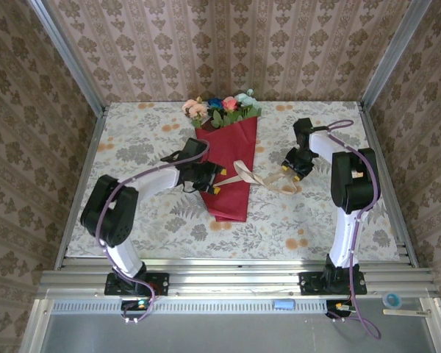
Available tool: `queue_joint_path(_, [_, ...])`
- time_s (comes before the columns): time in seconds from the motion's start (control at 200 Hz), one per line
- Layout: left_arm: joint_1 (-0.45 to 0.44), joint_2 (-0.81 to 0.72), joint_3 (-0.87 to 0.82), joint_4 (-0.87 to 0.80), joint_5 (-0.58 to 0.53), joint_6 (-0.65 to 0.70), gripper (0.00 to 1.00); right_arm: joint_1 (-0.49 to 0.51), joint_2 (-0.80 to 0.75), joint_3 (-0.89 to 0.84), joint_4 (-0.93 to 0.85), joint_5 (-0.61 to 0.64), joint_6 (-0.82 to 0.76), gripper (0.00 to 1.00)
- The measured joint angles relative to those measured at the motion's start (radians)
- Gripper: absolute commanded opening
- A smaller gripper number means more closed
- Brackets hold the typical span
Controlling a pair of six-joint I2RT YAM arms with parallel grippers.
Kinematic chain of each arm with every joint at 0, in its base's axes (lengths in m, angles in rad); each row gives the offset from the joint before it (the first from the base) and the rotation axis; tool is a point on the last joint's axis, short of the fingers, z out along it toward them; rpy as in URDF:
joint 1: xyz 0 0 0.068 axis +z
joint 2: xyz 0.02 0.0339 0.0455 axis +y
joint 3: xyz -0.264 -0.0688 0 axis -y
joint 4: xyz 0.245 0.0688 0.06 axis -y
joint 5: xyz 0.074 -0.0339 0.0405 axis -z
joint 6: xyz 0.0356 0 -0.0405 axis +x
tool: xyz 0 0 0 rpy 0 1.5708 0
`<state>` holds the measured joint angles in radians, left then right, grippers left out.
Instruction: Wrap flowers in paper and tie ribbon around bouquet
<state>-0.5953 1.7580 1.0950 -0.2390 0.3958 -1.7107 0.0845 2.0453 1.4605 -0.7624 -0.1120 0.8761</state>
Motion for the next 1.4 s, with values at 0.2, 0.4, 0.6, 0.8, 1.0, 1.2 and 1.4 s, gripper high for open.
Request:
queue_joint_path(0.2, [-0.004, 0.111, 0.025, 0.0, -0.013, -0.072, 0.43, 0.006, 0.006, 0.009, 0.004, 0.0, 0.01, 0.41])
queue_joint_path(0.4, [0.003, 0.128, 0.025, 0.026, -0.019, -0.114, 0.16, 0.006, 0.026, 0.03, -0.016, 0.004, 0.016, 0.27])
queue_joint_path(0.6, [0.021, 0.13, 0.024, 0.079, -0.034, -0.137, 0.0, 0.005, 0.054, 0.077, -0.075, 0.027, 0.013, 0.0])
queue_joint_path(0.8, [0.035, 0.102, -0.021, 0.113, -0.053, -0.141, 0.0, 0.006, 0.059, 0.108, -0.035, 0.05, 0.013, 0.0])
queue_joint_path(1.0, [0.073, -0.012, -0.066, 0.113, -0.068, -0.133, 0.0, -0.003, 0.008, 0.126, -0.023, 0.091, -0.013, 0.0])
queue_joint_path(1.2, [0.116, -0.105, -0.08, 0.119, -0.067, -0.112, 0.0, -0.057, -0.061, 0.162, -0.024, 0.102, -0.025, 0.0])
queue_joint_path(1.4, [0.126, -0.108, -0.098, 0.156, -0.041, -0.11, 0.0, -0.022, -0.06, 0.213, -0.051, 0.11, -0.008, 0.43])
